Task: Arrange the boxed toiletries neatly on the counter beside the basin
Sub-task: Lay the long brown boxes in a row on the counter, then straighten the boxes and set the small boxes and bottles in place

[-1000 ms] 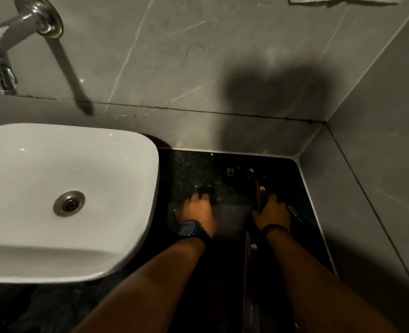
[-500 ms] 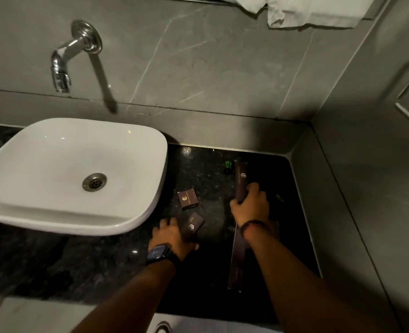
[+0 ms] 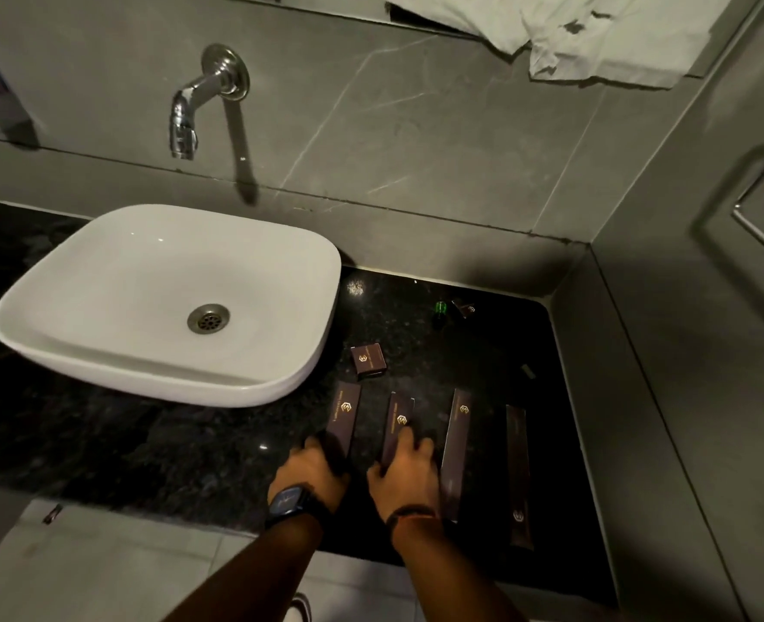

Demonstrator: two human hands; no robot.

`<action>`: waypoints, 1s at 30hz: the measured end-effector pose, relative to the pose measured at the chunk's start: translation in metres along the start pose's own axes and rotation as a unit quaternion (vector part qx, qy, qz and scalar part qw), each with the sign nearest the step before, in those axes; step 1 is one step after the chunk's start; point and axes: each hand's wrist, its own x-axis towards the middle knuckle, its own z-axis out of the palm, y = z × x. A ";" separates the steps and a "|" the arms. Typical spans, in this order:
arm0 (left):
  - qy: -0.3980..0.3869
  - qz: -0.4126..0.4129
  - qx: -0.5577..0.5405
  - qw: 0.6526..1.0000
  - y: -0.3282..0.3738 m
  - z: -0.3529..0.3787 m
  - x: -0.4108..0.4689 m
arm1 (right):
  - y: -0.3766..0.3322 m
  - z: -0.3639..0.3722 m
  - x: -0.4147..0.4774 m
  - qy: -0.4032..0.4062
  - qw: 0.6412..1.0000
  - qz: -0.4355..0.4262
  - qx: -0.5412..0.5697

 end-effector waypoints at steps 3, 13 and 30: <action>-0.013 0.000 -0.010 1.000 0.000 -0.003 0.002 | -0.001 0.007 0.003 -0.019 1.000 0.014 -0.002; 0.044 0.154 0.074 0.984 0.049 -0.019 0.039 | -0.011 -0.034 0.056 0.092 0.995 0.000 -0.029; -0.001 0.012 0.038 0.999 0.129 -0.023 0.142 | 0.091 -0.125 0.214 0.080 0.975 0.207 0.013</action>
